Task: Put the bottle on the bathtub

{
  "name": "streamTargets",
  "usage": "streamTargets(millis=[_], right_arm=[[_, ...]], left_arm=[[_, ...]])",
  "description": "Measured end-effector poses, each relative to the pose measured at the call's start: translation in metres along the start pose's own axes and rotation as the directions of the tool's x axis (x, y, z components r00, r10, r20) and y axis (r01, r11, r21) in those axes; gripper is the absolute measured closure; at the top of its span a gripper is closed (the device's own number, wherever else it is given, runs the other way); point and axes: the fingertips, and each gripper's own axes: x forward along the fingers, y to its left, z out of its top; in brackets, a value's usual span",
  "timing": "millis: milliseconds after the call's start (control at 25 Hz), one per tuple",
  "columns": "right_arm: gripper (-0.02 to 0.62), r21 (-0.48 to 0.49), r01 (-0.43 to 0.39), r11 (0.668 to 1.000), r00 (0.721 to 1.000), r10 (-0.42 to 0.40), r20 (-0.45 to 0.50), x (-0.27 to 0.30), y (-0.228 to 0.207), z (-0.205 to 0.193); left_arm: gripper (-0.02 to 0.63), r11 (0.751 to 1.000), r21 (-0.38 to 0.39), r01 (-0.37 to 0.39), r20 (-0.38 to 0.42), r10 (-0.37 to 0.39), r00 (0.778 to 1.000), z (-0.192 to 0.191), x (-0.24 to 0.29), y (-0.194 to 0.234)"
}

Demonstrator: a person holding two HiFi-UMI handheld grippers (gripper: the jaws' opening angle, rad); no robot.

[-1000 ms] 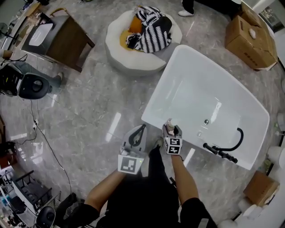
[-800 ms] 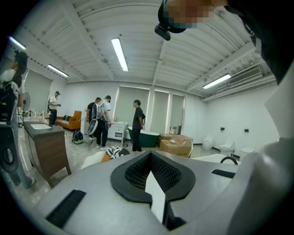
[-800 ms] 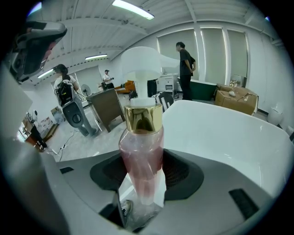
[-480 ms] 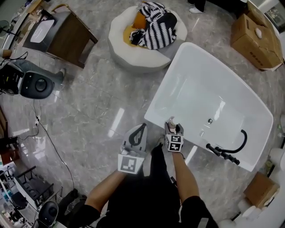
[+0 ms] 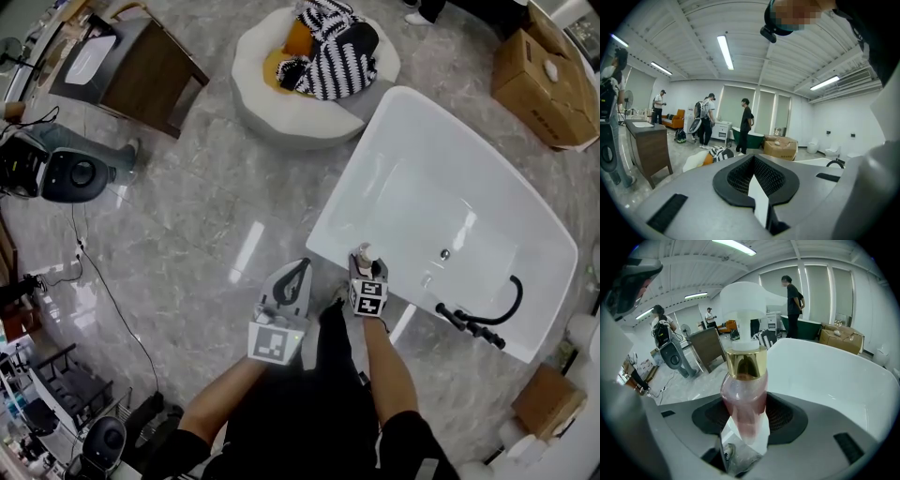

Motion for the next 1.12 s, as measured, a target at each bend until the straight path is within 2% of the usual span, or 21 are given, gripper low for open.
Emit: streamTargets(millis=[520,1120], right_arm=[[0.371,-0.045,0.025,0.999,0.998,-0.027,-0.056,-0.012,0.01,-0.02],[0.373,-0.092,0.04,0.995,0.996,-0.047,-0.079,-0.023,0.023,-0.032]], left_arm=[[0.591,1.0,-0.004,0.005,0.004,-0.005,1.0,0.003,0.002,0.002],[0.591,1.0,0.0,0.018,0.02,-0.018,1.0,0.003,-0.008,-0.005]])
